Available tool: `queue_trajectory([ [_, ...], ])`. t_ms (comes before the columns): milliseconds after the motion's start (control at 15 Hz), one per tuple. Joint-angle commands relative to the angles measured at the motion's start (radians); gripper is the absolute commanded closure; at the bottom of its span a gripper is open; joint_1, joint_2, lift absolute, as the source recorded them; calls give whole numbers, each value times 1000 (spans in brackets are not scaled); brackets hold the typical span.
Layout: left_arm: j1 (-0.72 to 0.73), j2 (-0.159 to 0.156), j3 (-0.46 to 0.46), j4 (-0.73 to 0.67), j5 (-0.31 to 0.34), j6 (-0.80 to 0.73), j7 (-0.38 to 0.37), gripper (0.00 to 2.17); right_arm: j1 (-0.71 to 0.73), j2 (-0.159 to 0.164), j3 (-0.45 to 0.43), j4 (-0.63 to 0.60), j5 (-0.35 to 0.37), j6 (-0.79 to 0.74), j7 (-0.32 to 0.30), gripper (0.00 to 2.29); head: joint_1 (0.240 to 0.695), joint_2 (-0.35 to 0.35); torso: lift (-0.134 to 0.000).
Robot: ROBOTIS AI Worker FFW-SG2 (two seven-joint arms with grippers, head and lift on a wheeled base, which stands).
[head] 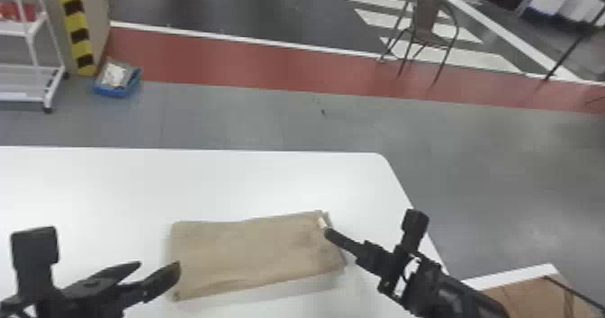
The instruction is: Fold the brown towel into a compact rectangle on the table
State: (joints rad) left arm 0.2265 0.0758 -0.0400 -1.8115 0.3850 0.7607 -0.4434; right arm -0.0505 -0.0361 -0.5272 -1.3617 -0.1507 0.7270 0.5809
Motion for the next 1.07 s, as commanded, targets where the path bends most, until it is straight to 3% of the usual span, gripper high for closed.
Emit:
queue_trajectory([
  [0, -1, 1, 2, 0, 0, -1, 0, 70, -5, 5, 24, 12, -4, 15, 1, 194, 695, -325, 0],
  [533, 1, 7, 18, -5, 8, -4, -9, 70, 8, 37, 176, -48, -55, 98, -15, 215, 695, -216, 0],
  [800, 13, 7, 25, -20, 9, -25, -12, 70, 52, 37, 196, -103, -133, 162, -13, 215, 695, -168, 0],
  [1000, 14, 4, 9, -14, 12, -59, -11, 70, 95, 37, 204, -178, -151, 202, -12, 215, 695, -150, 0],
])
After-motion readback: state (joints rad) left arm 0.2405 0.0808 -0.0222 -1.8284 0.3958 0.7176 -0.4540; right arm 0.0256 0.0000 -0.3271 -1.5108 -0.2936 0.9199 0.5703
